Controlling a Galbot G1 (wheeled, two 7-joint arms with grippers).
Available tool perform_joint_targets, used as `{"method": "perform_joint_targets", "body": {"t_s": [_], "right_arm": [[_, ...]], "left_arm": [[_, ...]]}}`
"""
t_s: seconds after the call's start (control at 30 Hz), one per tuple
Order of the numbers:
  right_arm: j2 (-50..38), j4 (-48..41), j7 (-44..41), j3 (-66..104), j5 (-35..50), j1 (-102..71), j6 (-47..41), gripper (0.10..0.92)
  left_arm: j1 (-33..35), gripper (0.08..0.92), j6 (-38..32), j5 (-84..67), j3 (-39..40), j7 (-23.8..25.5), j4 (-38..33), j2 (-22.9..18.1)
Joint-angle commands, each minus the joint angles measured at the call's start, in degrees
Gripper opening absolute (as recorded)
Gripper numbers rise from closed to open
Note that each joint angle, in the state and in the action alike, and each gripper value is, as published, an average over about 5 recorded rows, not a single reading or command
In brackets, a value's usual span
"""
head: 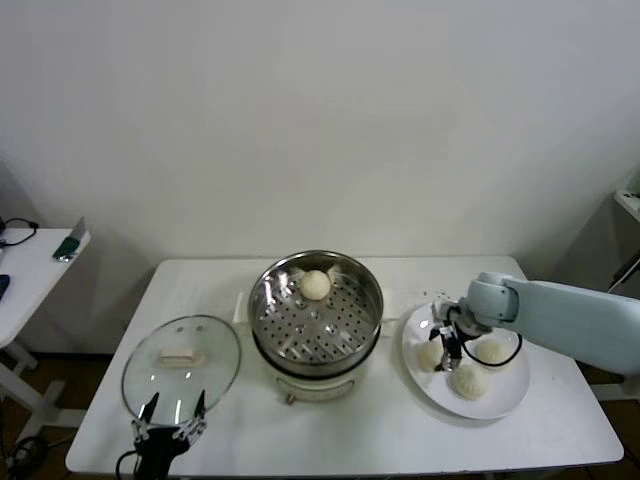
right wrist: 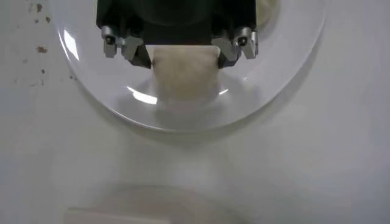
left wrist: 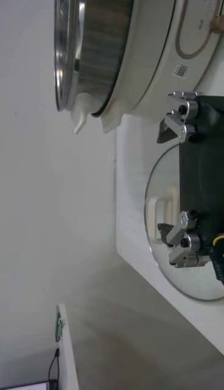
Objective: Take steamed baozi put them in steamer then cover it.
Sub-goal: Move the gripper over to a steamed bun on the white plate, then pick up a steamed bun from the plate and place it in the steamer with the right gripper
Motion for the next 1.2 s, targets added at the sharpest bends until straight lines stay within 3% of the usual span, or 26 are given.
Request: {"method": "perform_joint_targets", "body": {"t_s": [0.03,0.2,0.37,0.63,0.9,1.2], "right_arm": [[0.31,-0.55,-0.87,1.35,0.16,-0.55,-0.2,0.666],[-1.27,1.26,-3.11,-2.58,2.9,7.05,1.22,0.655],[-1.42,4.68,-6.58,-14.7,8.64,25.24,3.83,0.65],[6.18,10.83,-10.02,-25.6,23.37,52.25,4.03,0.645],[16.53,14.02,-1.88,-11.75,38.55,49.26,-5.92,0.645],[29.49,11.54,5.36,-6.75,38.65,33.89,-9.87,0.645]], "left_arm": [[-0.05,0.823,0.01,-0.01,0.05,-0.02,0.04,0.03],[-0.1,0.823,0.02,-0.02,0.09,-0.02,0.0,-0.04],[-0.18,0.823,0.1,0.05,0.31,-0.04,-0.03,-0.14],[-0.64,0.823,0.52,0.0,0.46,-0.09,0.01,0.09],[-1.18,0.823,0.94,-0.18,0.71,-0.03,-0.23,0.63],[-1.14,0.823,1.03,-0.32,0.56,0.02,-0.49,0.74]]}}
